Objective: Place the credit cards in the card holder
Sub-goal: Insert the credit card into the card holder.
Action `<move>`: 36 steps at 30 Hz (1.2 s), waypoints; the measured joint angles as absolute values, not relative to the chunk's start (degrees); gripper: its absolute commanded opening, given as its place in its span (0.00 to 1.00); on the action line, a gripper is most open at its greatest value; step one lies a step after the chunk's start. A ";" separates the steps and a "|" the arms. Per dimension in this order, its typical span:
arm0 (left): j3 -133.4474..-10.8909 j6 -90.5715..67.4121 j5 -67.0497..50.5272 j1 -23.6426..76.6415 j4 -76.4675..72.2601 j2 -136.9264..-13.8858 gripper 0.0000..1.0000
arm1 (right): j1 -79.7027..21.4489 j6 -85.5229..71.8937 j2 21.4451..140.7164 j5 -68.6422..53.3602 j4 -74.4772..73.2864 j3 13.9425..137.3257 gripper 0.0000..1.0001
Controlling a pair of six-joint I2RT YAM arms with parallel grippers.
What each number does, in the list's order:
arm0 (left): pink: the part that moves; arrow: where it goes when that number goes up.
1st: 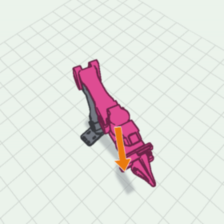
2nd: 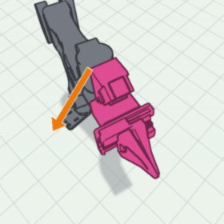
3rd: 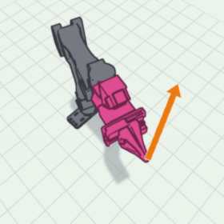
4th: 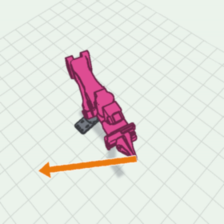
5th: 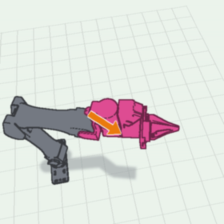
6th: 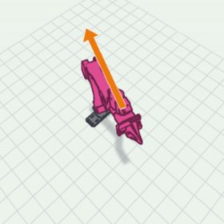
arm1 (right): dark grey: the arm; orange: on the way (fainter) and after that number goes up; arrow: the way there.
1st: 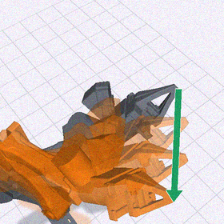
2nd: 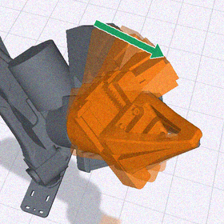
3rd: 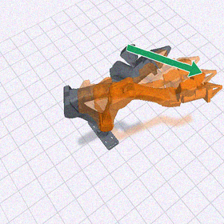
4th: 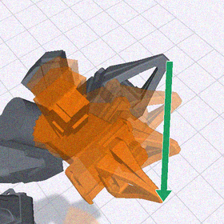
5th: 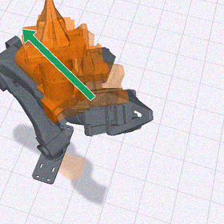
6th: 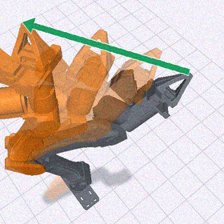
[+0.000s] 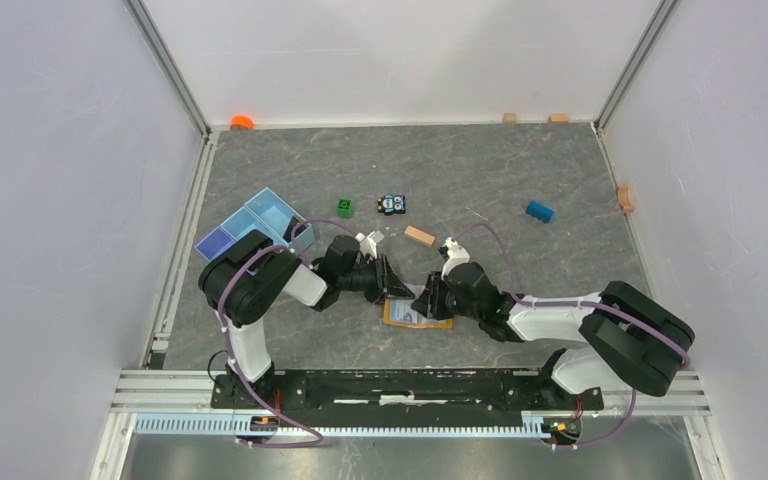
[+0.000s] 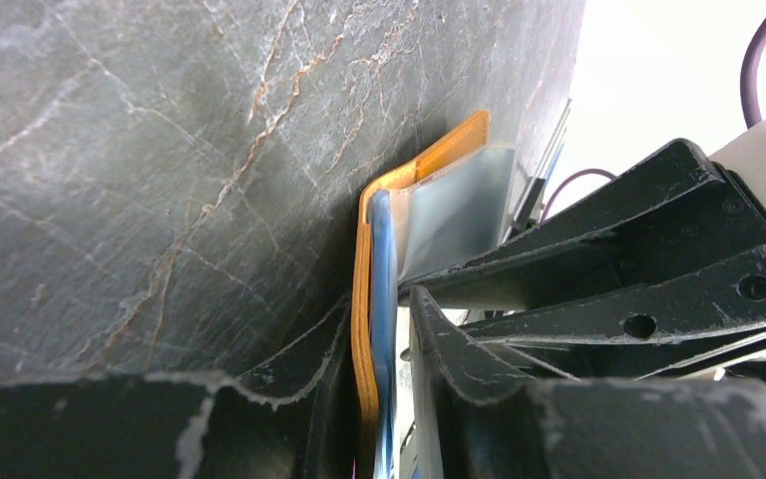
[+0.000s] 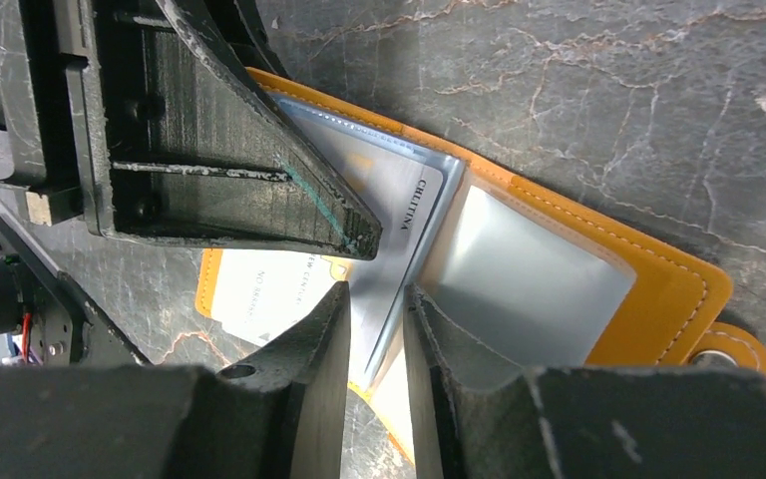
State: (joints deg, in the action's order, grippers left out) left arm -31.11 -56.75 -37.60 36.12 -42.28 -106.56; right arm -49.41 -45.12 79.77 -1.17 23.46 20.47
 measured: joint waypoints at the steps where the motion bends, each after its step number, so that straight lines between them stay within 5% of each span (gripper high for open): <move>1: -31.11 -56.75 -37.60 36.12 -42.28 -106.56 0.31 | -49.41 -45.17 79.90 -1.37 23.66 20.47 0.30; 24: -29.82 -57.45 -36.91 35.68 -44.84 -106.54 0.38 | -49.39 -48.12 85.80 -4.54 32.60 20.47 0.26; 36: -29.67 -54.00 -34.57 34.02 -34.44 -98.78 0.58 | -50.13 -43.57 74.24 2.48 20.47 20.78 0.48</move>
State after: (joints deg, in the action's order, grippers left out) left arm -29.67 -54.00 -34.57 34.02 -34.44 -98.78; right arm -50.13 -43.57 74.24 2.48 20.47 20.78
